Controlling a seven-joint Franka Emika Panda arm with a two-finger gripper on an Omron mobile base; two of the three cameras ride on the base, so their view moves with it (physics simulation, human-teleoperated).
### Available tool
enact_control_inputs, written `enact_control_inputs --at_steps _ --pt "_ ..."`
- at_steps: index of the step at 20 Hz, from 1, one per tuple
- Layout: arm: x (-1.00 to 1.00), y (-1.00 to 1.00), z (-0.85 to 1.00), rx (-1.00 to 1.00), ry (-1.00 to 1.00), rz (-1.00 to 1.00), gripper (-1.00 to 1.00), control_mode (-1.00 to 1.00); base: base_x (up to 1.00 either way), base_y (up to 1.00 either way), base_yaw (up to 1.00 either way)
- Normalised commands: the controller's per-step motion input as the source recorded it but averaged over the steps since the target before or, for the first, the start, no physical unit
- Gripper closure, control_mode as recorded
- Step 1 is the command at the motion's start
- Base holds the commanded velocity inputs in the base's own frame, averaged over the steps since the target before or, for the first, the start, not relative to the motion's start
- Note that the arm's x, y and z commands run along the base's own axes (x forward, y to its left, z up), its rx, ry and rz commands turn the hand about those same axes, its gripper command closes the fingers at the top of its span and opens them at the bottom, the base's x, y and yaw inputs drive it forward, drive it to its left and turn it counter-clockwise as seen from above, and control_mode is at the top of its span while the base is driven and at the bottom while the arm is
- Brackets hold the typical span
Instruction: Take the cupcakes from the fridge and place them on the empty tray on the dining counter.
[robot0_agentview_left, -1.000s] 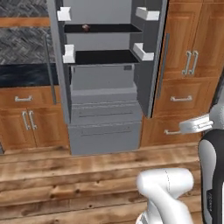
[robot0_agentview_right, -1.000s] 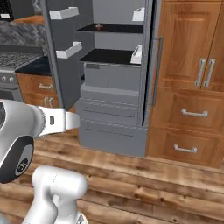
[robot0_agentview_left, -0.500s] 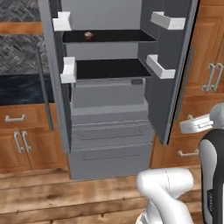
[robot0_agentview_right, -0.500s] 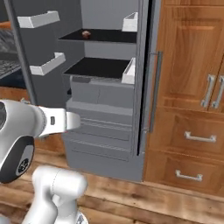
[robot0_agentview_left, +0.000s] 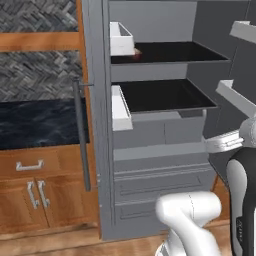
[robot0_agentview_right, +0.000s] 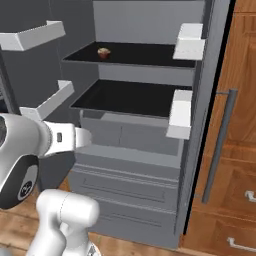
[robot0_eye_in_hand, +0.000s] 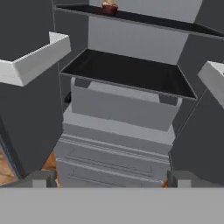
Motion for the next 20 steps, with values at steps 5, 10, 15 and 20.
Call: enact_control_inputs --at_steps 5,10,15,20 --pt "0.0 0.0 0.0 0.0 0.0 0.0 -1.0 1.0 0.78 -0.59 -0.02" --pt "0.0 0.0 0.0 0.0 0.0 0.0 -1.0 1.0 0.84 -0.96 0.03" --pt "0.0 0.0 0.0 0.0 0.0 0.0 -1.0 1.0 1.0 0.08 0.01" --pt "0.0 0.0 0.0 0.0 0.0 0.0 -1.0 1.0 1.0 0.71 -0.1"
